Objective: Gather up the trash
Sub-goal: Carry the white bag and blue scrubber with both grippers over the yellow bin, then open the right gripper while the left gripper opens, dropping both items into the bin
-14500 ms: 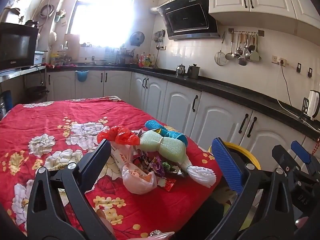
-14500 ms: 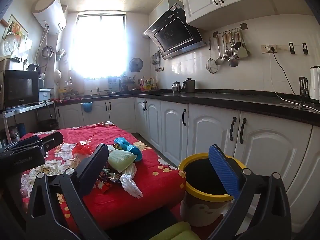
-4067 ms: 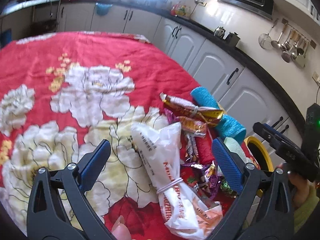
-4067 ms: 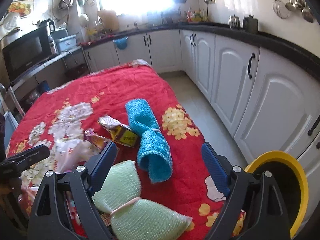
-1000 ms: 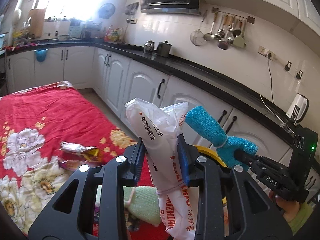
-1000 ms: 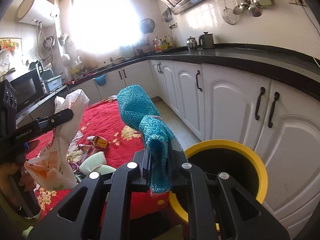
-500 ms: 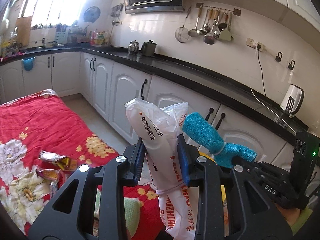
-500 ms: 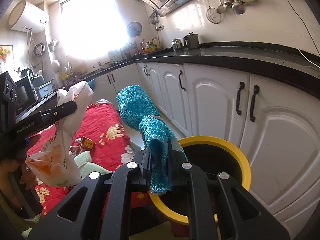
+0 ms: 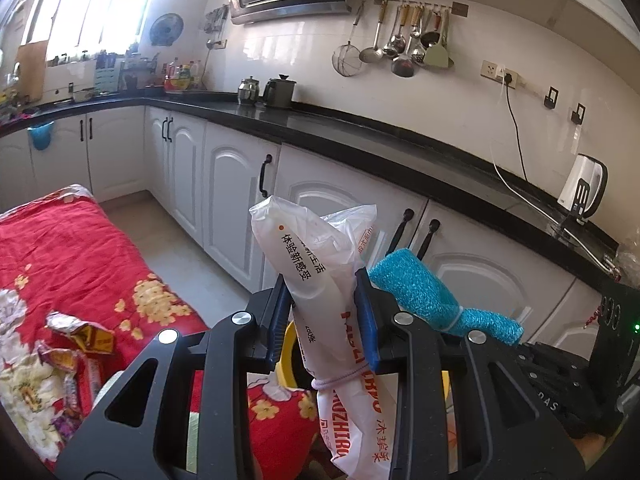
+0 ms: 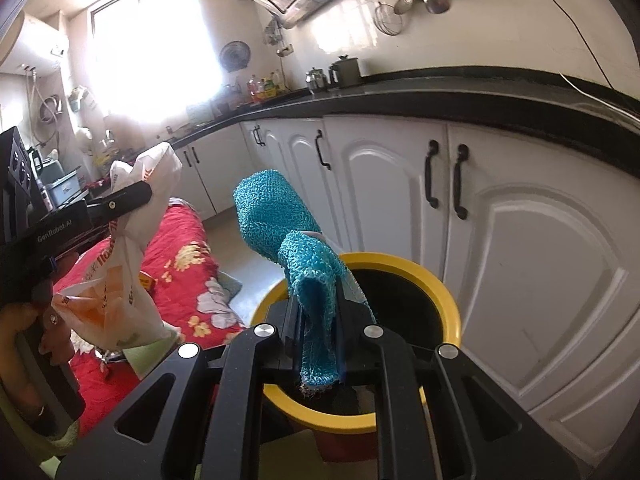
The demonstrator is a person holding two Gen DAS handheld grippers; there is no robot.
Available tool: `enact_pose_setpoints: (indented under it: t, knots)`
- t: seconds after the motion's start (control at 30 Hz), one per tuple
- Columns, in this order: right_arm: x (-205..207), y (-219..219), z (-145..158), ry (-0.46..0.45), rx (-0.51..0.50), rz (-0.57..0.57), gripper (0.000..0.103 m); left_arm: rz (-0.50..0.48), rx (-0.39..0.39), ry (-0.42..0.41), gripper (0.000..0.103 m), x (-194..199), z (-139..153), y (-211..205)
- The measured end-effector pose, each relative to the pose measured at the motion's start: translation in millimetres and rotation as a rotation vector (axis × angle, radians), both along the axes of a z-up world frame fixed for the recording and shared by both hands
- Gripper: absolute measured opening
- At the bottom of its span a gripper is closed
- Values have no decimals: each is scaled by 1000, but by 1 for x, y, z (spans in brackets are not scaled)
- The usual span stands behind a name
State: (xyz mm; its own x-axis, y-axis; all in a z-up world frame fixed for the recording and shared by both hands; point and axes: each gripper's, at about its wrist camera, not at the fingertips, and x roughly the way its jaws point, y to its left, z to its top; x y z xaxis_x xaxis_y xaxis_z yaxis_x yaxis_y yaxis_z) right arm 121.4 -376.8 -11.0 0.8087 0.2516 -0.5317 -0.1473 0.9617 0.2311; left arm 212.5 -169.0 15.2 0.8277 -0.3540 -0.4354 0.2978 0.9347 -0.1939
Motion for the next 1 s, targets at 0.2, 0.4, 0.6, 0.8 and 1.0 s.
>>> enact_pose_setpoints:
  t: [0.2, 0.4, 0.6, 0.8, 1.0]
  knots:
    - [1, -9, -11, 33, -9, -39, 12, -9, 14, 5, 23, 9, -7, -19]
    - [8, -17, -25, 68, -2, -65, 12, -11, 26, 18, 24, 23, -18, -35]
    - [14, -21, -40, 107, 4, -84, 12, -23, 17, 58, 24, 39, -36, -45]
    - [21, -21, -53, 142, -6, -88, 15, -30, 17, 109, 24, 53, -53, -50]
    - [25, -19, -59, 162, -10, -86, 16, -32, 15, 146, 25, 63, -67, -52]
